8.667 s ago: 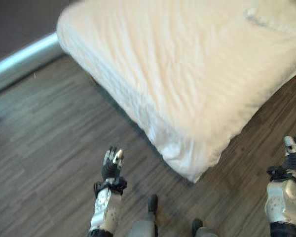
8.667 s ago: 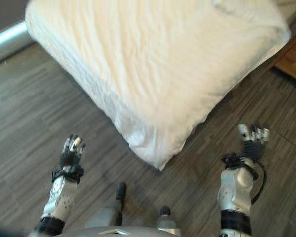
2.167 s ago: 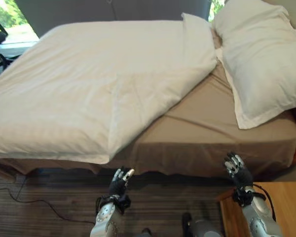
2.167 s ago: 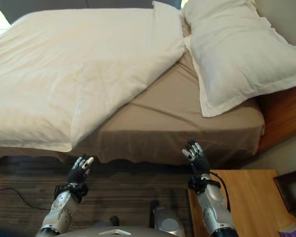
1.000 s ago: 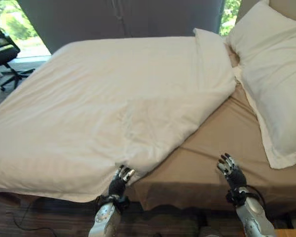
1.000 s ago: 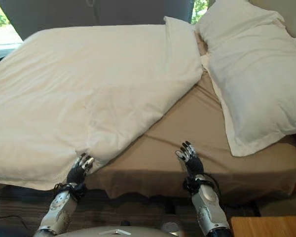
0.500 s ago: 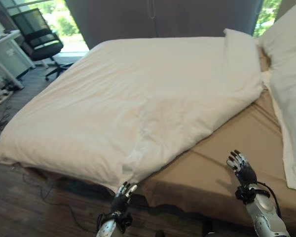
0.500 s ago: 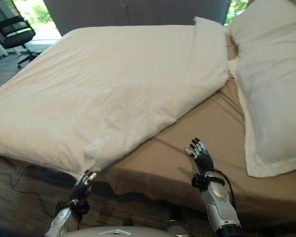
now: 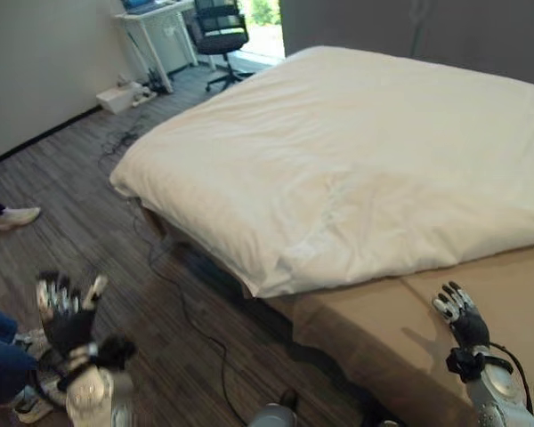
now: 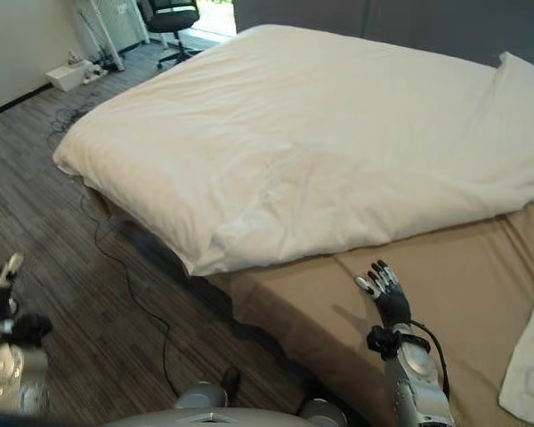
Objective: Making the bed.
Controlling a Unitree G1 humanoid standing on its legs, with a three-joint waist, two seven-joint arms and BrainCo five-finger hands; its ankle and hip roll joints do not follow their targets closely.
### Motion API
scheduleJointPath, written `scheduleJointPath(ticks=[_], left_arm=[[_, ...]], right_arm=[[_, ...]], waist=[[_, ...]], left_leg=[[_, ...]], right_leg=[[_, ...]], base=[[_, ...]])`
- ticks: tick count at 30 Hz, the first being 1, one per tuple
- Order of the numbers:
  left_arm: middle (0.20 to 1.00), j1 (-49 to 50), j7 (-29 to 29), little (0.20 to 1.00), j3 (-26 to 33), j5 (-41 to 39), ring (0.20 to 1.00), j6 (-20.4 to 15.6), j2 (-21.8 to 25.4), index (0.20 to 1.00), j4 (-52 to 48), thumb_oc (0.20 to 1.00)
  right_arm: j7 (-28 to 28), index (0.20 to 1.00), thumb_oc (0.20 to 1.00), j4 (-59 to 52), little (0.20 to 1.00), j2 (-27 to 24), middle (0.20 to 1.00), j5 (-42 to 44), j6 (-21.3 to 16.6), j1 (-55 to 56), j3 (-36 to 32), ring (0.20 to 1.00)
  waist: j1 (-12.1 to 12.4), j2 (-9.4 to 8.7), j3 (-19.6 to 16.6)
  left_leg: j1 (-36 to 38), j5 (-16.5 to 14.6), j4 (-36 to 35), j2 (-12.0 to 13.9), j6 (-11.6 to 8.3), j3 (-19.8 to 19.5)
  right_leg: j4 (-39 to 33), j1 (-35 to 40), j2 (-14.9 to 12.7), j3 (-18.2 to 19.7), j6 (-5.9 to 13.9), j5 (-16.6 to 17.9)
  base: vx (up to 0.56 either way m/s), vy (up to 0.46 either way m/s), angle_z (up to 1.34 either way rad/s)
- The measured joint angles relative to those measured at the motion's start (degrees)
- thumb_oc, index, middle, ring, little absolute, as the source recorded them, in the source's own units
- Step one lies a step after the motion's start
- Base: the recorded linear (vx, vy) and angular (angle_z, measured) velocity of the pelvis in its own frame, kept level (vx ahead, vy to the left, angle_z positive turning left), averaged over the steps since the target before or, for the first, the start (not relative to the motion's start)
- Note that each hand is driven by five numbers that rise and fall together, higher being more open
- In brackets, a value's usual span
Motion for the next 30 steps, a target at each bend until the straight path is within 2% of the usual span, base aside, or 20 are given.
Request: scheduleJointPath(ticks=[1, 2, 4, 5, 8, 10, 11, 13, 15, 17, 20, 22, 25, 27, 30], left_arm=[[1.0, -3.05, 0.38, 1.0, 0.14, -0.6, 1.0, 0.13, 2.72, 1.0, 1.21, 1.0], [1.0, -6.69, 0.39, 1.0, 0.14, -1.46, 1.0, -0.15, 6.35, 1.0, 2.37, 1.0], [1.0, -9.92, 0.34, 1.0, -0.35, -2.81, 1.0, -1.16, 10.05, 1.0, 3.88, 1.0], [1.0, -11.79, 0.08, 1.0, -1.97, -2.98, 1.0, -1.43, 11.2, 1.0, 6.15, 1.0], [1.0, -13.72, -1.32, 1.0, -5.24, -3.32, 1.0, -1.03, 12.32, 1.0, 9.5, 1.0], [1.0, -14.98, -2.23, 1.0, -7.88, -4.12, 1.0, -0.66, 14.89, 1.0, 11.17, 1.0], [1.0, -16.12, -2.51, 1.0, -8.23, -4.15, 1.0, -0.7, 14.93, 1.0, 12.27, 1.0], [1.0, -18.75, -3.3, 1.0, -9.8, -4.32, 1.0, -0.44, 16.33, 1.0, 16.72, 1.0], [1.0, -21.26, -3.79, 1.0, -11.48, -4.81, 1.0, 0.08, 17.34, 1.0, 20.77, 1.0], [1.0, -23.17, -4.94, 1.0, -13.57, -5.2, 1.0, 0.72, 18.02, 1.0, 23.41, 1.0], [1.0, -26.33, -7.39, 1.0, -18.37, -5.3, 1.0, 2.67, 20.61, 1.0, 31.75, 1.0], [1.0, -28.0, -9.17, 1.0, -21.45, -5.23, 1.0, 5.26, 23.39, 1.0, 36.5, 1.0], [1.0, -31.68, -11.07, 1.0, -22.57, -5.19, 1.0, 6.18, 24.61, 1.0, 42.88, 1.0], [1.0, -36.14, -11.47, 1.0, -22.32, -5.26, 1.0, 6.89, 25.16, 1.0, 49.66, 1.0], [1.0, -40.36, -11.67, 1.0, -22.27, -6.41, 1.0, 8.02, 25.38, 1.0, 54.01, 1.0]], right_arm=[[0.08, 1.0, 1.0, 0.11, 1.0, -0.3, 1.0, -0.02, 0.1, -0.86, 0.89, 1.0], [0.7, 1.0, 1.0, 0.09, 1.0, -0.4, 1.0, -0.04, 0.09, -2.0, 1.24, 1.0], [1.24, 1.0, 1.0, 0.03, 1.0, -0.44, 1.0, -0.03, 0.03, -3.32, 1.34, 1.0], [1.25, 1.0, 1.0, 0.24, 1.0, -0.63, 1.0, -0.03, 0.15, -3.19, 1.58, 1.0], [1.43, 1.0, 1.0, 0.2, 1.0, -0.89, 1.0, 0.0, 0.21, -2.6, 2.89, 1.0], [1.91, 1.0, 1.0, 0.19, 1.0, -1.3, 1.0, -0.01, 0.62, -1.32, 3.39, 1.0], [2.02, 1.0, 1.0, 0.04, 1.0, -1.41, 1.0, 0.0, 0.68, -0.47, 3.03, 1.0], [2.11, 1.0, 1.0, -0.22, 1.0, -1.54, 1.0, 0.01, 0.71, 0.52, 2.81, 1.0], [2.13, 1.0, 1.0, -0.44, 1.0, -1.61, 1.0, 0.02, 0.72, 0.89, 2.56, 1.0], [2.14, 1.0, 1.0, -0.91, 1.0, -1.67, 1.0, 0.07, 0.71, 1.26, 2.08, 1.0], [2.16, 1.0, 1.0, -1.16, 1.0, -1.62, 1.0, 0.1, 0.65, 0.48, 1.33, 1.0], [2.09, 1.0, 1.0, -1.11, 1.0, -1.62, 1.0, 0.11, 0.65, 0.28, 1.24, 1.0], [1.92, 1.0, 1.0, -1.12, 1.0, -1.68, 1.0, 0.73, 0.64, 0.46, 0.9, 1.0], [1.51, 1.0, 1.0, -0.93, 1.0, -1.6, 1.0, 1.22, 0.64, 0.26, 0.18, 1.0], [0.76, 1.0, 1.0, 0.13, 1.0, -1.59, 1.0, 3.22, 0.52, -0.18, -2.41, 1.0]], waist=[[-1.49, 0.03, -0.08], [-2.32, 0.2, -0.33], [-3.22, 1.07, -0.79], [-4.71, 1.34, -1.1], [-7.73, 1.44, -1.39], [-8.09, 1.39, -1.58], [-9.46, 1.21, -1.58], [-10.59, 1.24, -1.92], [-10.82, 1.42, -2.22], [-12.76, 0.84, -2.33], [-13.62, 0.34, -2.77], [-14.45, -0.15, -2.82], [-16.33, -0.82, -2.56], [-16.64, -2.09, -1.93], [-18.47, -4.57, -0.73]], left_leg=[[0.22, 0.38, -0.06, 0.04, 0.23, 0.28], [0.35, 1.1, -0.12, 0.19, 0.62, 1.9], [0.57, 1.13, -0.08, 0.05, 0.29, 4.41], [1.45, 1.44, -0.51, -0.26, 0.01, 4.89], [3.25, 1.68, -1.28, -0.53, -0.42, 6.48], [3.99, 1.79, -1.85, -0.27, -0.32, 7.81], [4.39, 1.8, -1.84, -0.38, -0.32, 7.85], [5.24, 1.79, -1.84, -0.41, -0.33, 8.72], [5.73, 1.82, -1.9, -0.22, -0.29, 9.4], [6.03, 1.78, -2.25, -0.45, -0.35, 10.57], [6.21, 1.8, -2.64, -0.42, -0.33, 12.84], [6.47, 1.81, -3.57, -0.4, -0.33, 14.32], [6.78, 1.79, -5.12, -0.38, -0.34, 16.56], [6.31, 1.78, -5.6, -0.52, -0.36, 19.39], [4.29, 1.76, -5.61, -1.17, -0.35, 21.99]], right_leg=[[0.18, 0.06, -0.02, 0.03, -0.02, -0.11], [1.31, -1.17, -0.04, 1.63, 0.03, -0.46], [3.53, -2.72, -0.17, 4.14, 0.64, -0.91], [4.26, -2.85, -0.53, 4.77, 1.13, -1.37], [4.21, -3.27, -0.52, 6.7, 1.29, -2.13], [2.88, -2.83, 0.11, 7.98, 1.08, -1.62], [1.47, -2.38, 0.36, 8.95, 1.27, -1.03], [-0.9, -0.88, 0.59, 9.52, 1.63, -0.05], [-3.16, 0.64, 0.94, 10.39, 2.13, 0.79], [-6.47, 1.03, 1.46, 11.96, 1.93, 2.96], [-11.25, 2.44, 1.88, 13.74, 2.01, 5.8], [-14.69, 3.43, 2.23, 15.02, 2.0, 7.99], [-14.92, 2.07, 2.81, 16.91, 2.08, 8.93], [-14.93, -0.32, 3.12, 19.84, 2.3, 10.17], [-14.93, -3.63, 2.88, 22.25, 2.76, 11.92]], base=[[0.04, 0.11, -0.38], [0.04, 0.084, -0.54], [0.03, 0.064, -0.71], [0.03, 0.056, -0.48], [0.06, 0.094, -0.33], [0.06, 0.093, -0.39], [0.08, 0.129, -0.35], [0.06, 0.097, -0.3], [0.06, 0.091, -0.37], [0.04, 0.098, -0.29], [0.02, 0.079, -0.4], [0.01, 0.105, -0.41], [-0.02, 0.1, -0.33], [-0.05, 0.091, -0.68], [-0.07, 0.065, -0.46]])
